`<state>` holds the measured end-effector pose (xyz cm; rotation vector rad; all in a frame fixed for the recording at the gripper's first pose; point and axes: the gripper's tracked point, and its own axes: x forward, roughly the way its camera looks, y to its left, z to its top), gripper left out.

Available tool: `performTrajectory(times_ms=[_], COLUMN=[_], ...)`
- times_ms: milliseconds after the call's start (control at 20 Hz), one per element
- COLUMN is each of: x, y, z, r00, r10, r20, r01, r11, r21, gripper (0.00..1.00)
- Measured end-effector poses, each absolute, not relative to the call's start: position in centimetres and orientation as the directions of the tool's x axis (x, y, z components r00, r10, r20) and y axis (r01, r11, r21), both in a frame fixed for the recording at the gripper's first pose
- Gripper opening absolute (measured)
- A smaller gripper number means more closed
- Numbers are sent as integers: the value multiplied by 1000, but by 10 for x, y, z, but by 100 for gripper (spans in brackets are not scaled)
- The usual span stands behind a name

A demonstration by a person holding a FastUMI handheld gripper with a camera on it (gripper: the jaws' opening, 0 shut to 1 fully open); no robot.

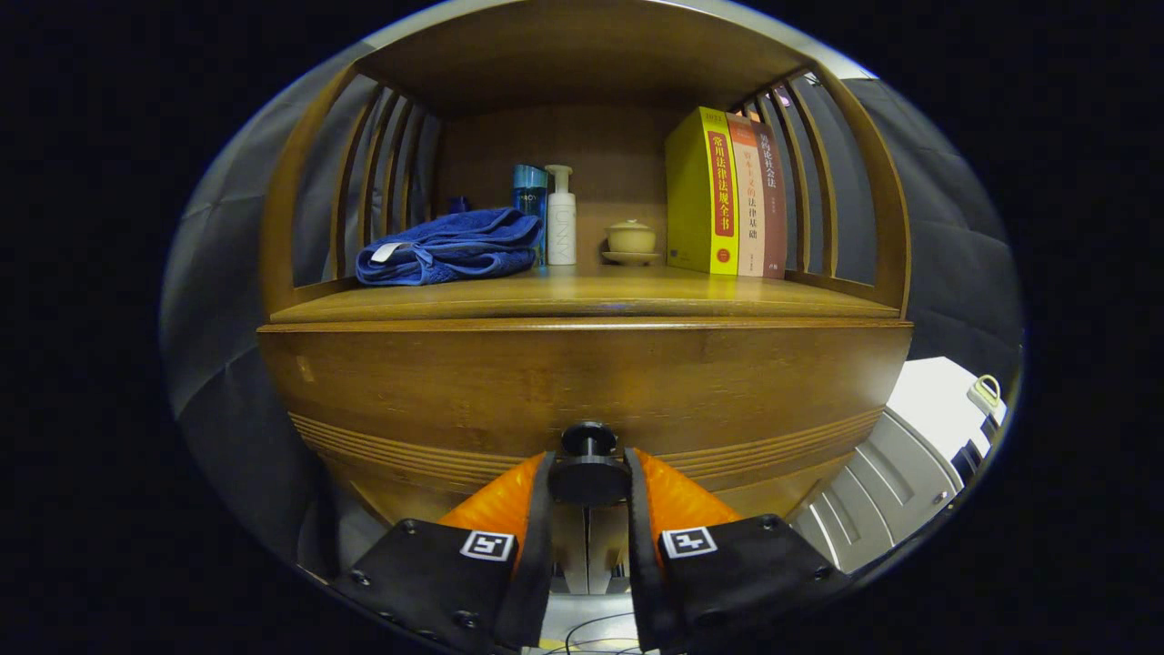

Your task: Pull open the drawer, take out the items inside it, and place them on the countertop above the cabinet.

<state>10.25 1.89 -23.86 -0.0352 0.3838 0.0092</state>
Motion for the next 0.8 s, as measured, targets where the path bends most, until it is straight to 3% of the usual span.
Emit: performTrajectory(times_ms=[800], x=[-15], y=[18], z=[-231], r00=[906], r10=[1], r20=[-424], r01=[-4], r11=[1000], r21=[-5], gripper=[45])
